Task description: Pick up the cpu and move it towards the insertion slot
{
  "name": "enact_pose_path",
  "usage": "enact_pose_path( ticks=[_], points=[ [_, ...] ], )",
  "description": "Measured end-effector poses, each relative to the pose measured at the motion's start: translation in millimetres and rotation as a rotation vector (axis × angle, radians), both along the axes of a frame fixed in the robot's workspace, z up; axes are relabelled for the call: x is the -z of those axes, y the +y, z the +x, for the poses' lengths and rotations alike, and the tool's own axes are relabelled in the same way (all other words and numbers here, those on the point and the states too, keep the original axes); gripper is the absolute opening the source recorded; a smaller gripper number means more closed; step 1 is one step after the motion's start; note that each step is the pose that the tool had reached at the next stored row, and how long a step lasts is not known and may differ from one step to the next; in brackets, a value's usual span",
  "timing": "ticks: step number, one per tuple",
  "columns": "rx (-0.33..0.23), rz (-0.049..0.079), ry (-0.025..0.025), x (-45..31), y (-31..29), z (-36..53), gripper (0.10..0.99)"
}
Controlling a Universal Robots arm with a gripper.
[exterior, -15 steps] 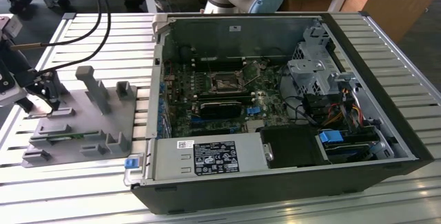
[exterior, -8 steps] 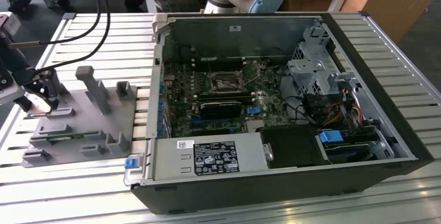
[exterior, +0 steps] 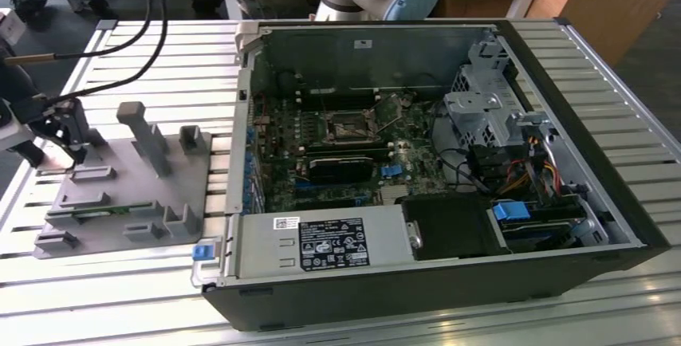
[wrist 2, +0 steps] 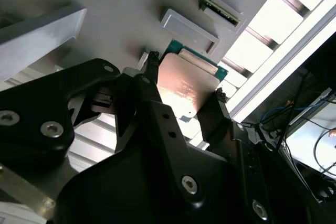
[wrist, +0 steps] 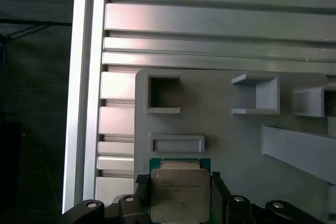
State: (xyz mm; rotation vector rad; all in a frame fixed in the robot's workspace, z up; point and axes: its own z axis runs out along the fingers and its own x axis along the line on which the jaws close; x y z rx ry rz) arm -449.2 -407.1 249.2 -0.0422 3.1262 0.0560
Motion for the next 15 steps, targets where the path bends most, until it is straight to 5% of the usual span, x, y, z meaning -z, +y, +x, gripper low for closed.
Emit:
enact_pose_path(
  ticks=[15],
  points=[
    [0.000, 0.000, -0.0005, -23.3, 0.0, -0.5, 0.545]
  ],
)
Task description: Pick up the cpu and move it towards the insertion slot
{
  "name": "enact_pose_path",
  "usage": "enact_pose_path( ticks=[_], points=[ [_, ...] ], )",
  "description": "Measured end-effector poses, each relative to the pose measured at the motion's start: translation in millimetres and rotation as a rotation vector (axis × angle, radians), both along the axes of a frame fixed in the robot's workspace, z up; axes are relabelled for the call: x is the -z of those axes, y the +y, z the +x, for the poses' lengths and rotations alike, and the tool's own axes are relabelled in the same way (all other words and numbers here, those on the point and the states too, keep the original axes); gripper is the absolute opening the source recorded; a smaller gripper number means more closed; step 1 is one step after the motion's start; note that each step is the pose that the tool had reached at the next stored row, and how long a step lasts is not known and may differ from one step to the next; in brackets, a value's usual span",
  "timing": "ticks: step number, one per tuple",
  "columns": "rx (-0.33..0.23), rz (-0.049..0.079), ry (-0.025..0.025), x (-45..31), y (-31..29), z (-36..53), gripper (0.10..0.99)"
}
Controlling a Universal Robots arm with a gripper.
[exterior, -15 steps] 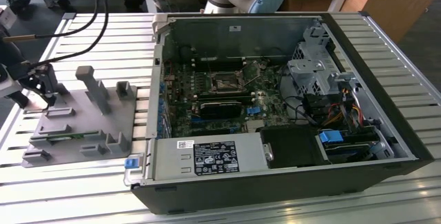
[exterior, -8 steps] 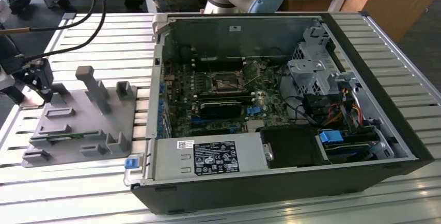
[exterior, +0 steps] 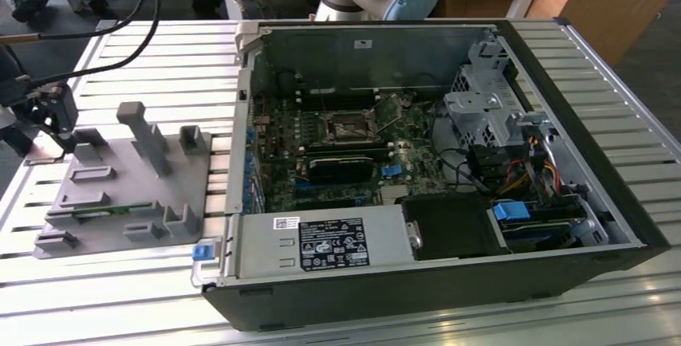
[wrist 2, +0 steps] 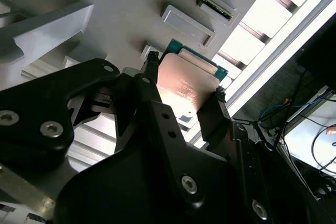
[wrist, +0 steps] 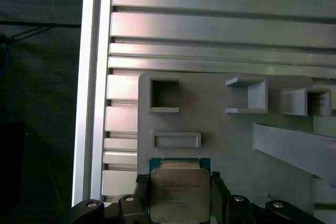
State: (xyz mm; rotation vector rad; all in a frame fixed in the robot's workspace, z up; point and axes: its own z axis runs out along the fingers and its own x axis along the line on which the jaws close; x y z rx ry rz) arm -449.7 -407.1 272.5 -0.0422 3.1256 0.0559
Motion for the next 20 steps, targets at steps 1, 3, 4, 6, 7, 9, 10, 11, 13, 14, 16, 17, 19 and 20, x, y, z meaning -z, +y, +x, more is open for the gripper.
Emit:
enact_pose_path(
  ticks=[1, 3, 4, 6, 7, 9, 10, 11, 13, 14, 16, 17, 19, 20],
  points=[
    [0.000, 0.000, 0.0000, -1.2, 0.0, 0.0, 0.545],
    [0.000, 0.000, 0.0000, -3.2, 0.0, 0.0, 0.545],
    [0.000, 0.000, 0.0000, -4.0, 0.0, 0.0, 0.545],
    [0.000, 0.000, 0.0000, -5.3, 0.0, 0.0, 0.545],
    [0.000, 0.000, 0.0000, -6.2, 0.0, 0.0, 0.545],
    [0.000, 0.000, 0.0001, -8.3, 0.0, 0.0, 0.545],
    [0.000, 0.000, 0.0000, -9.3, 0.0, 0.0, 0.545],
    [0.000, 0.000, 0.0001, -10.2, 0.0, 0.0, 0.545],
    [0.000, 0.000, 0.0000, -11.9, 0.0, 0.0, 0.545],
    [0.000, 0.000, 0.0000, -12.7, 0.0, 0.0, 0.545],
    [0.000, 0.000, 0.0000, -14.4, 0.0, 0.0, 0.545],
    [0.000, 0.000, 0.0000, -15.2, 0.0, 0.0, 0.545],
    [0.000, 0.000, 0.0000, -16.7, 0.0, 0.0, 0.545],
    [0.000, 0.000, 0.0000, -17.5, 0.0, 0.0, 0.545]
  ],
)
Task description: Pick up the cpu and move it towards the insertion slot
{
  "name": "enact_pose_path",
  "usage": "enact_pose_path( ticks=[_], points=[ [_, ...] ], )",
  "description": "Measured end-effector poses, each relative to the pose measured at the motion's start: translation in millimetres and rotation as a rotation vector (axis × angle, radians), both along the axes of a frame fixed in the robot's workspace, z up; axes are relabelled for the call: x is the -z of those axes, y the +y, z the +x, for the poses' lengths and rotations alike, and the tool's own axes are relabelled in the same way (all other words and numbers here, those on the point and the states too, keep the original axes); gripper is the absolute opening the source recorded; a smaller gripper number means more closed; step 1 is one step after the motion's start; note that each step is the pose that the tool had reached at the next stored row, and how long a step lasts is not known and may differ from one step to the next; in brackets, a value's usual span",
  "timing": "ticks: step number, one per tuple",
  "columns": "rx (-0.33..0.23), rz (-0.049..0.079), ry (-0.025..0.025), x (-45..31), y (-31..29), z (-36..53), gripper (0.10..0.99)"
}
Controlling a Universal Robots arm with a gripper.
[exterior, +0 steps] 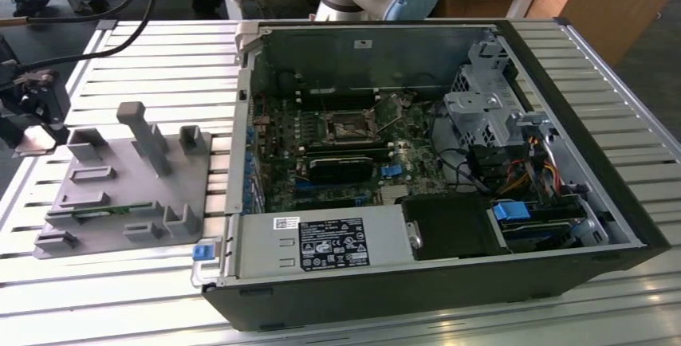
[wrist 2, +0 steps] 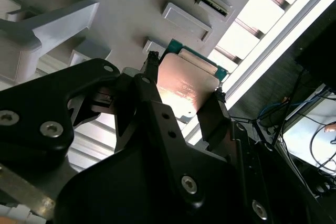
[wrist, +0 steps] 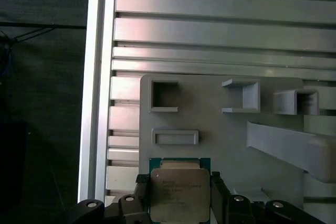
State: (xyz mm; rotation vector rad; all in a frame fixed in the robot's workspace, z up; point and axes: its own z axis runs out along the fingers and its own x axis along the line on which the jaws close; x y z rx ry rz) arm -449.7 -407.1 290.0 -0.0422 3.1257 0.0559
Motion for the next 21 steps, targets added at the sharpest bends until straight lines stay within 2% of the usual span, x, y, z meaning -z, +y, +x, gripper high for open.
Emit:
enact_pose_path(
  ticks=[21],
  points=[
    [0.000, 0.000, -0.0001, -17.2, 0.0, 0.0, 0.545]
  ],
)
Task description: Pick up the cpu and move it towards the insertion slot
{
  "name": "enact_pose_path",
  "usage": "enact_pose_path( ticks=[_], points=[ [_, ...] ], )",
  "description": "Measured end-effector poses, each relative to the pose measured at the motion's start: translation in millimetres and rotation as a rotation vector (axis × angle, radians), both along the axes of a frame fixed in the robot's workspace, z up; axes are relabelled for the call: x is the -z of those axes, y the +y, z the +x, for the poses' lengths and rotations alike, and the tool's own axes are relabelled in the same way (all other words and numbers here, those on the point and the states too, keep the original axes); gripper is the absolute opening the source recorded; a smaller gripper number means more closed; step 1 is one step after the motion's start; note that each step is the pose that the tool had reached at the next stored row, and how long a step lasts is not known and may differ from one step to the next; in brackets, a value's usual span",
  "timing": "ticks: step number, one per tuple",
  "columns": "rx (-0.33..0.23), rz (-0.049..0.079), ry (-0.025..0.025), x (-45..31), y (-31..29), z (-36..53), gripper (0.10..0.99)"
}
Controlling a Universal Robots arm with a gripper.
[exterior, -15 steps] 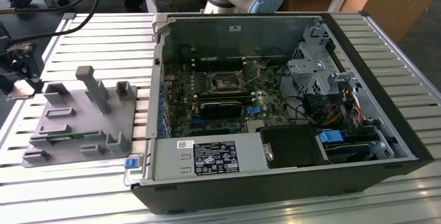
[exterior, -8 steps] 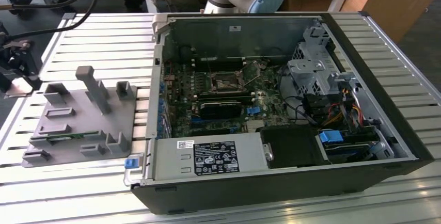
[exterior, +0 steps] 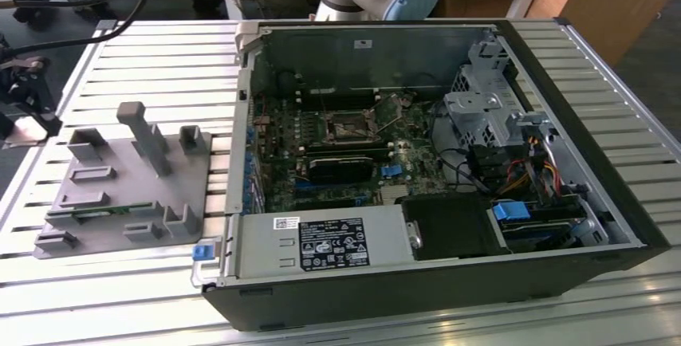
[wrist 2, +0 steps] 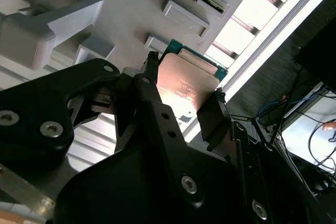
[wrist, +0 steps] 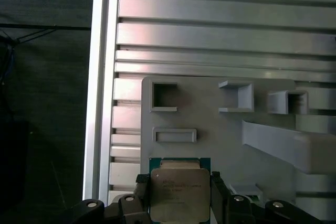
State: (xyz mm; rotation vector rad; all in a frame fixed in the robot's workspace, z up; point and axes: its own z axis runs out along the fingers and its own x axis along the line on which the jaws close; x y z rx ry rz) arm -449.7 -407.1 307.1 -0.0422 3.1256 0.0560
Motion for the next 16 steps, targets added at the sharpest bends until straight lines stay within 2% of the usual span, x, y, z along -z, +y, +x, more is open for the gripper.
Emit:
enact_pose_path(
  ticks=[16],
  points=[
    [0.000, 0.000, 0.0000, -9.7, 0.0, 0.0, 0.545]
  ],
)
